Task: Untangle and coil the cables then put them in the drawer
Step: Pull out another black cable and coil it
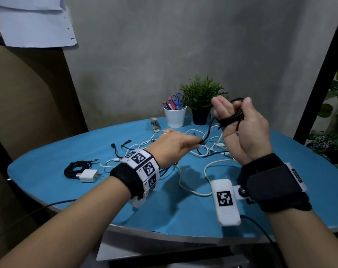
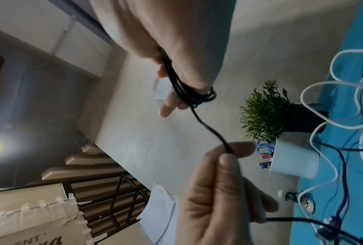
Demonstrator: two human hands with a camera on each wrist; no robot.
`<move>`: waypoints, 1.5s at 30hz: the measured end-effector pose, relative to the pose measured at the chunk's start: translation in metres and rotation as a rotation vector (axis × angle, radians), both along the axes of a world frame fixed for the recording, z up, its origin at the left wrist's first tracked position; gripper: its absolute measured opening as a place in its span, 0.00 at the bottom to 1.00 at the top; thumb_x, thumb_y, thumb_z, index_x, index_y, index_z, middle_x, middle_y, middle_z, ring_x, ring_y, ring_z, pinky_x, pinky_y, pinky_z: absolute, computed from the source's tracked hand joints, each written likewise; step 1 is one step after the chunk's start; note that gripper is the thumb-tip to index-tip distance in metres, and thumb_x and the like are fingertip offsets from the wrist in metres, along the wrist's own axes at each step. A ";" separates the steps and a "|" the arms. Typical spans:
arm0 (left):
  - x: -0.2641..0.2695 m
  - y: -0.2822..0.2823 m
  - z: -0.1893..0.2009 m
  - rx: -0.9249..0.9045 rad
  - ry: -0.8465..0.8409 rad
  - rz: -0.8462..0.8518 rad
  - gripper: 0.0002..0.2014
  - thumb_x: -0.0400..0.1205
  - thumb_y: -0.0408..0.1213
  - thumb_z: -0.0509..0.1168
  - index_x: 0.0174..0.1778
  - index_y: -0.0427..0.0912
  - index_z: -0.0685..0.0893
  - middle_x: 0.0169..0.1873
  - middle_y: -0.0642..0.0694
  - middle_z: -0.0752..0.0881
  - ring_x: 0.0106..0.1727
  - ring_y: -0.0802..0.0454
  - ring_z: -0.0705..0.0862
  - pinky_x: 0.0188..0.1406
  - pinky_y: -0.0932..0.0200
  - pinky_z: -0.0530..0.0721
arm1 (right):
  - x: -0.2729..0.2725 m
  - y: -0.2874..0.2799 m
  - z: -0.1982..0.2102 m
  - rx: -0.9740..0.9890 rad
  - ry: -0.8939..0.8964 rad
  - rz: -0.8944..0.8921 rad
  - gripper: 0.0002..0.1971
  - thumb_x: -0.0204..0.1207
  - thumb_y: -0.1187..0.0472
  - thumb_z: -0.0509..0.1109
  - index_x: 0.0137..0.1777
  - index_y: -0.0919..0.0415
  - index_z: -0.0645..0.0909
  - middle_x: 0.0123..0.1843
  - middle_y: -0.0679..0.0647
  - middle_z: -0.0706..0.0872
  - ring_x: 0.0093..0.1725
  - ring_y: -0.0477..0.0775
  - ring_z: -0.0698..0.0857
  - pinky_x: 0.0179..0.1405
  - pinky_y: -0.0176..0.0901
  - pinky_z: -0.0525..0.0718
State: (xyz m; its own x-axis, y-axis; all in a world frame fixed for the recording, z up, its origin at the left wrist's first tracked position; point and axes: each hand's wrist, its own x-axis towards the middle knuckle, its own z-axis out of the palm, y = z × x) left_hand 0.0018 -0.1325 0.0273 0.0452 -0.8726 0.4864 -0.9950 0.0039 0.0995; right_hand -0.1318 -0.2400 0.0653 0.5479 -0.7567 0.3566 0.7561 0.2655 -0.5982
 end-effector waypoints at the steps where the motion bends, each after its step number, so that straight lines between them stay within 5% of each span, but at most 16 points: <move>1: -0.002 0.001 0.003 0.071 -0.069 0.028 0.16 0.84 0.47 0.57 0.66 0.51 0.81 0.43 0.51 0.88 0.46 0.49 0.81 0.52 0.57 0.69 | 0.001 0.000 -0.001 0.004 -0.003 -0.024 0.14 0.87 0.58 0.51 0.43 0.62 0.72 0.60 0.70 0.83 0.60 0.61 0.86 0.61 0.48 0.82; 3: -0.003 0.002 0.004 0.149 -0.181 0.055 0.17 0.85 0.47 0.58 0.69 0.54 0.78 0.50 0.52 0.87 0.52 0.49 0.78 0.61 0.55 0.65 | 0.003 0.000 -0.004 -0.038 0.025 -0.090 0.12 0.86 0.61 0.54 0.43 0.63 0.75 0.57 0.63 0.83 0.58 0.54 0.85 0.62 0.43 0.81; 5: -0.003 0.004 0.005 0.154 -0.279 0.081 0.16 0.84 0.48 0.58 0.67 0.56 0.79 0.51 0.56 0.87 0.57 0.50 0.74 0.62 0.56 0.61 | 0.002 0.001 -0.006 -0.181 0.112 -0.187 0.09 0.85 0.65 0.58 0.44 0.64 0.76 0.51 0.58 0.86 0.47 0.40 0.86 0.49 0.32 0.83; 7: 0.002 0.006 0.009 0.137 -0.336 0.155 0.14 0.84 0.49 0.58 0.63 0.58 0.81 0.51 0.58 0.87 0.57 0.50 0.74 0.59 0.55 0.63 | 0.001 0.001 -0.009 -0.393 0.279 -0.336 0.07 0.83 0.67 0.60 0.50 0.71 0.78 0.57 0.51 0.79 0.52 0.28 0.83 0.45 0.30 0.82; 9: 0.008 0.008 0.016 0.080 -0.294 0.221 0.12 0.84 0.48 0.59 0.59 0.54 0.84 0.50 0.53 0.88 0.55 0.47 0.79 0.55 0.52 0.75 | 0.001 0.000 -0.015 -0.649 0.459 -0.482 0.06 0.82 0.65 0.62 0.52 0.67 0.79 0.61 0.55 0.81 0.57 0.31 0.80 0.47 0.28 0.78; 11: 0.010 0.009 0.022 -0.023 -0.067 0.205 0.10 0.83 0.42 0.63 0.55 0.48 0.86 0.48 0.48 0.88 0.49 0.46 0.84 0.49 0.51 0.82 | 0.004 -0.003 -0.023 -0.870 0.644 -0.568 0.06 0.82 0.63 0.62 0.52 0.66 0.78 0.62 0.64 0.83 0.59 0.47 0.76 0.48 0.36 0.71; 14: 0.010 0.008 0.030 -0.172 0.154 0.120 0.06 0.81 0.33 0.66 0.50 0.39 0.87 0.40 0.46 0.83 0.39 0.48 0.85 0.45 0.56 0.83 | 0.009 -0.007 -0.032 -1.052 0.910 -0.566 0.06 0.83 0.59 0.59 0.48 0.62 0.71 0.48 0.64 0.81 0.51 0.64 0.78 0.40 0.43 0.67; 17: 0.013 0.007 0.033 -0.238 0.090 0.081 0.05 0.80 0.32 0.66 0.49 0.39 0.86 0.46 0.44 0.82 0.46 0.49 0.82 0.49 0.63 0.76 | 0.009 -0.004 -0.035 -1.087 0.992 -0.455 0.10 0.84 0.55 0.56 0.43 0.59 0.66 0.41 0.63 0.83 0.45 0.65 0.81 0.41 0.57 0.77; 20: 0.014 0.008 0.035 -0.265 0.071 0.072 0.05 0.80 0.32 0.66 0.49 0.39 0.85 0.52 0.42 0.81 0.47 0.51 0.79 0.50 0.65 0.73 | 0.004 0.007 -0.031 -1.111 0.989 -0.369 0.18 0.84 0.49 0.56 0.35 0.58 0.63 0.32 0.56 0.76 0.35 0.59 0.75 0.32 0.50 0.65; 24: 0.017 0.009 0.039 -0.267 0.147 0.124 0.06 0.81 0.31 0.64 0.51 0.39 0.84 0.55 0.43 0.80 0.52 0.51 0.79 0.56 0.62 0.73 | 0.003 0.007 -0.030 -1.248 1.056 -0.300 0.22 0.78 0.45 0.64 0.31 0.60 0.69 0.25 0.52 0.72 0.27 0.51 0.70 0.28 0.47 0.65; 27: 0.022 0.010 0.037 -0.175 0.329 0.213 0.06 0.82 0.31 0.62 0.51 0.42 0.83 0.48 0.44 0.84 0.46 0.52 0.81 0.53 0.56 0.79 | 0.004 0.005 -0.031 -0.987 0.871 -0.136 0.20 0.82 0.50 0.62 0.29 0.57 0.73 0.19 0.47 0.70 0.21 0.47 0.68 0.30 0.44 0.68; 30: 0.021 0.013 0.026 -0.054 0.595 0.247 0.10 0.83 0.29 0.57 0.40 0.46 0.79 0.39 0.43 0.85 0.35 0.50 0.86 0.36 0.50 0.86 | 0.003 0.008 -0.023 -0.607 0.611 0.001 0.20 0.86 0.56 0.55 0.31 0.60 0.71 0.14 0.44 0.64 0.16 0.47 0.64 0.32 0.45 0.71; 33: 0.016 0.016 0.015 0.054 0.584 0.275 0.10 0.84 0.31 0.55 0.41 0.48 0.77 0.38 0.49 0.84 0.24 0.57 0.84 0.21 0.64 0.79 | 0.002 0.010 -0.016 -0.475 0.497 0.045 0.19 0.87 0.55 0.51 0.35 0.61 0.71 0.14 0.44 0.61 0.17 0.48 0.63 0.42 0.45 0.79; 38: 0.001 0.018 0.007 0.208 0.508 0.265 0.06 0.85 0.35 0.56 0.48 0.46 0.78 0.43 0.49 0.86 0.22 0.52 0.84 0.19 0.68 0.76 | 0.002 0.012 -0.006 -0.222 0.266 0.104 0.18 0.87 0.56 0.49 0.39 0.62 0.72 0.18 0.49 0.68 0.20 0.49 0.71 0.43 0.45 0.79; 41: -0.010 0.020 0.004 0.340 0.436 0.216 0.06 0.84 0.36 0.56 0.49 0.49 0.78 0.42 0.49 0.86 0.20 0.54 0.82 0.25 0.66 0.81 | 0.003 0.010 -0.004 -0.149 0.126 0.120 0.15 0.87 0.59 0.50 0.43 0.63 0.73 0.32 0.57 0.88 0.35 0.57 0.88 0.48 0.46 0.86; 45: -0.022 0.023 -0.001 0.441 0.446 0.127 0.08 0.83 0.34 0.56 0.50 0.50 0.79 0.38 0.51 0.83 0.23 0.54 0.84 0.29 0.62 0.83 | 0.007 0.009 -0.008 -0.210 0.094 0.020 0.12 0.86 0.64 0.52 0.43 0.61 0.73 0.56 0.64 0.86 0.59 0.55 0.87 0.66 0.43 0.81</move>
